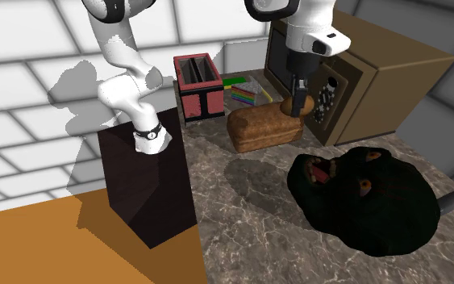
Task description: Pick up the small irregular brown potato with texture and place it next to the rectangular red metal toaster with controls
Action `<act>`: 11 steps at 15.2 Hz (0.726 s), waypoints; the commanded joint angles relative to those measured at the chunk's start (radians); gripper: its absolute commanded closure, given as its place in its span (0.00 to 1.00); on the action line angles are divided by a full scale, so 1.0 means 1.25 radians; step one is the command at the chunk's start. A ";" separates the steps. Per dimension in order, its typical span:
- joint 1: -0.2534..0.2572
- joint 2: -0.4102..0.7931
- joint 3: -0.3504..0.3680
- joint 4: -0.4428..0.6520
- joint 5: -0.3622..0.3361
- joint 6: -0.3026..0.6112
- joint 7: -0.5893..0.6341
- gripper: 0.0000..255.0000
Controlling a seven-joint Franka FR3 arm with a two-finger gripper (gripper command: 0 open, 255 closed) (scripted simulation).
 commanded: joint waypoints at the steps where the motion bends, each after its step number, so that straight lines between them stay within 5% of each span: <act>1: 0.001 0.002 0.000 0.024 0.000 -0.022 -0.001 1.00; 7: 0.004 0.012 0.002 0.095 -0.004 -0.084 0.000 1.00; 11: -0.018 -0.138 -0.011 -0.075 0.057 -0.052 -0.038 1.00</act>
